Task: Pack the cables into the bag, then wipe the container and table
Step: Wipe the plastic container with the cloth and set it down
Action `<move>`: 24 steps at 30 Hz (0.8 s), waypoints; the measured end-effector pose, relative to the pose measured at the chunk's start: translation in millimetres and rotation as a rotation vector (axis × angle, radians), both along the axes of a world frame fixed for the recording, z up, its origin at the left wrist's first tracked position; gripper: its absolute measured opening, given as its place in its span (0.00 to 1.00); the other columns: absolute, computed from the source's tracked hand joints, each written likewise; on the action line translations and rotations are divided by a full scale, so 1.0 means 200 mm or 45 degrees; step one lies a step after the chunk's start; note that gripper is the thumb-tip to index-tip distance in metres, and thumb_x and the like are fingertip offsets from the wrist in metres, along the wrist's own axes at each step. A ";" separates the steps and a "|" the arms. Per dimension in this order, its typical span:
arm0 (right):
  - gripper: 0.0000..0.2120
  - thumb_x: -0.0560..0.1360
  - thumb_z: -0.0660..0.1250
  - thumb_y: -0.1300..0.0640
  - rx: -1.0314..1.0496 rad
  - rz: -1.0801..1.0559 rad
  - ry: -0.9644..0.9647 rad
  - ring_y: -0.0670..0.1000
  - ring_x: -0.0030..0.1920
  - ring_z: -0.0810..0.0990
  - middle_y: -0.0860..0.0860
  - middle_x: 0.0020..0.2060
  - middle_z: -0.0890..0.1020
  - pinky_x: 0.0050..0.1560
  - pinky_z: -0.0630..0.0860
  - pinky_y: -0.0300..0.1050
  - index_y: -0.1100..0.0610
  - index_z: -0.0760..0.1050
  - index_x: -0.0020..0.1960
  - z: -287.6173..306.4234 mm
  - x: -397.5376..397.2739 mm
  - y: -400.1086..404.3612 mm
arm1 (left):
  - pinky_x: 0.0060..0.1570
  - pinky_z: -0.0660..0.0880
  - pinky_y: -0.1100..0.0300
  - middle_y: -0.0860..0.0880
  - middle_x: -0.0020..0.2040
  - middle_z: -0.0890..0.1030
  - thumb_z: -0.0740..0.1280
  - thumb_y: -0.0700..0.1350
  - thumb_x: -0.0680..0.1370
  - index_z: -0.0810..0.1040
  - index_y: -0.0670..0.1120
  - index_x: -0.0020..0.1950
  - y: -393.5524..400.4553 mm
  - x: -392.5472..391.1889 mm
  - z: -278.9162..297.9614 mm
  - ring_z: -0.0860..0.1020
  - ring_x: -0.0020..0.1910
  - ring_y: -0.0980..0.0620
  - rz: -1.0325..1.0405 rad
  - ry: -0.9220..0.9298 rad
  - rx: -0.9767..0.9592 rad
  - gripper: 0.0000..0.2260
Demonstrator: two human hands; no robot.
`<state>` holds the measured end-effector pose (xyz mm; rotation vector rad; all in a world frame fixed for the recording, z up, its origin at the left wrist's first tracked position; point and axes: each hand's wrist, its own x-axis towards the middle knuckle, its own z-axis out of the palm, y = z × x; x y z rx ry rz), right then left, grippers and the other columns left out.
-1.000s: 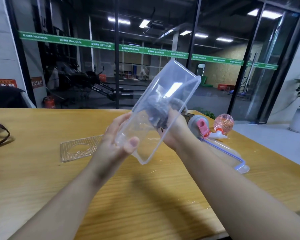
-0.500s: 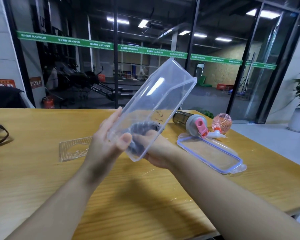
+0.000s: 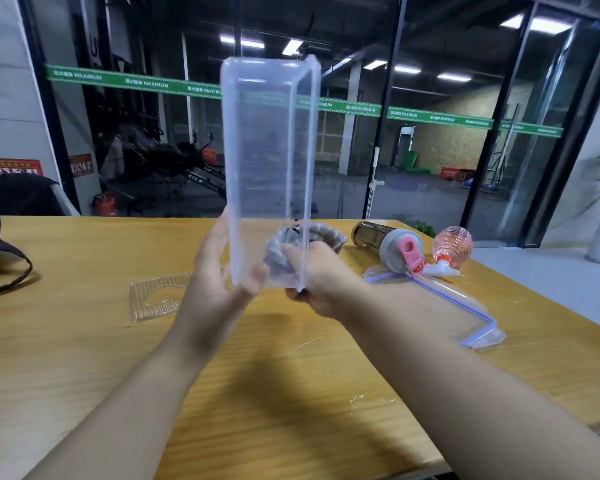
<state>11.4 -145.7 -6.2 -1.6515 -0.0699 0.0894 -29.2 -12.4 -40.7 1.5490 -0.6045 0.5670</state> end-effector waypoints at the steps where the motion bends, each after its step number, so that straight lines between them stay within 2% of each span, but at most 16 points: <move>1: 0.06 0.80 0.57 0.60 -0.138 -0.100 -0.062 0.48 0.27 0.66 0.54 0.32 0.69 0.25 0.65 0.37 0.61 0.70 0.49 0.02 0.01 -0.03 | 0.60 0.68 0.65 0.61 0.72 0.64 0.69 0.68 0.64 0.57 0.61 0.72 0.01 0.01 0.00 0.63 0.70 0.62 -0.019 0.022 -0.027 0.41; 4: 0.13 0.81 0.55 0.57 -0.413 -0.293 -0.237 0.47 0.31 0.68 0.55 0.37 0.73 0.31 0.67 0.39 0.66 0.71 0.54 0.04 0.05 -0.11 | 0.55 0.75 0.60 0.59 0.73 0.62 0.69 0.72 0.59 0.55 0.60 0.72 0.03 0.02 0.01 0.69 0.67 0.60 -0.040 0.115 -0.172 0.47; 6: 0.15 0.81 0.54 0.58 -0.694 -0.342 -0.184 0.50 0.39 0.73 0.59 0.52 0.78 0.36 0.68 0.42 0.65 0.69 0.63 0.05 0.07 -0.16 | 0.53 0.76 0.55 0.59 0.71 0.65 0.68 0.74 0.57 0.58 0.60 0.70 0.05 0.02 0.02 0.73 0.64 0.59 -0.025 0.132 -0.268 0.45; 8: 0.22 0.82 0.51 0.60 -1.115 -0.393 -0.306 0.54 0.48 0.74 0.59 0.62 0.73 0.39 0.67 0.42 0.66 0.57 0.73 0.06 0.05 -0.18 | 0.48 0.79 0.53 0.56 0.68 0.71 0.66 0.74 0.60 0.61 0.57 0.69 0.05 0.02 0.02 0.75 0.62 0.55 -0.001 0.135 -0.324 0.43; 9: 0.24 0.82 0.50 0.59 -1.174 -0.374 -0.324 0.55 0.53 0.74 0.59 0.63 0.71 0.40 0.67 0.41 0.66 0.51 0.75 0.06 0.04 -0.20 | 0.43 0.80 0.55 0.56 0.65 0.74 0.65 0.74 0.61 0.63 0.57 0.67 0.05 0.01 0.03 0.77 0.60 0.54 0.015 0.146 -0.358 0.40; 11: 0.25 0.82 0.49 0.58 -1.146 -0.396 -0.356 0.56 0.59 0.73 0.60 0.63 0.70 0.43 0.68 0.42 0.63 0.48 0.77 0.03 0.05 -0.24 | 0.36 0.80 0.57 0.57 0.60 0.77 0.66 0.72 0.61 0.65 0.59 0.63 0.05 0.00 0.03 0.79 0.55 0.54 0.036 0.176 -0.431 0.35; 12: 0.25 0.82 0.50 0.57 -1.091 -0.445 -0.315 0.56 0.59 0.73 0.60 0.62 0.70 0.43 0.67 0.42 0.62 0.48 0.77 0.02 0.05 -0.23 | 0.36 0.80 0.55 0.57 0.61 0.76 0.67 0.71 0.61 0.65 0.58 0.65 0.05 0.00 0.04 0.79 0.55 0.53 0.049 0.209 -0.464 0.36; 15: 0.26 0.82 0.53 0.55 -1.068 -0.447 -0.287 0.55 0.54 0.74 0.59 0.61 0.71 0.40 0.66 0.41 0.61 0.50 0.77 -0.02 0.07 -0.25 | 0.37 0.80 0.47 0.51 0.67 0.70 0.69 0.68 0.61 0.59 0.56 0.71 0.07 0.03 0.03 0.77 0.58 0.46 0.096 0.381 -0.527 0.43; 17: 0.26 0.82 0.54 0.56 -1.094 -0.473 -0.242 0.55 0.58 0.74 0.60 0.62 0.70 0.46 0.70 0.42 0.62 0.51 0.76 -0.02 0.09 -0.26 | 0.39 0.80 0.46 0.49 0.66 0.72 0.71 0.66 0.60 0.62 0.54 0.71 0.09 0.05 0.03 0.77 0.59 0.44 0.066 0.486 -0.521 0.43; 19: 0.21 0.82 0.52 0.59 -0.940 -0.509 -0.197 0.57 0.56 0.75 0.60 0.59 0.72 0.50 0.72 0.45 0.63 0.57 0.74 -0.04 0.11 -0.29 | 0.39 0.80 0.46 0.49 0.61 0.78 0.71 0.63 0.61 0.69 0.50 0.67 0.09 0.06 0.02 0.79 0.56 0.45 0.005 0.541 -0.499 0.37; 20: 0.18 0.82 0.51 0.58 -0.752 -0.526 -0.186 0.58 0.53 0.76 0.60 0.55 0.74 0.50 0.72 0.47 0.65 0.63 0.69 -0.07 0.13 -0.31 | 0.40 0.80 0.46 0.50 0.57 0.80 0.70 0.61 0.63 0.73 0.50 0.62 0.09 0.07 0.01 0.80 0.54 0.46 -0.032 0.548 -0.498 0.31; 22: 0.20 0.82 0.52 0.52 -0.591 -0.516 -0.255 0.57 0.46 0.74 0.60 0.47 0.74 0.52 0.74 0.53 0.67 0.69 0.60 -0.08 0.14 -0.34 | 0.43 0.79 0.46 0.52 0.53 0.83 0.69 0.56 0.66 0.76 0.51 0.57 0.08 0.08 0.01 0.81 0.52 0.46 -0.098 0.567 -0.529 0.21; 24: 0.20 0.82 0.52 0.49 -0.511 -0.562 -0.251 0.56 0.44 0.72 0.58 0.43 0.73 0.50 0.74 0.54 0.67 0.70 0.56 -0.07 0.14 -0.37 | 0.46 0.78 0.45 0.52 0.51 0.84 0.66 0.52 0.68 0.76 0.50 0.56 0.08 0.08 0.01 0.81 0.53 0.46 -0.167 0.591 -0.543 0.17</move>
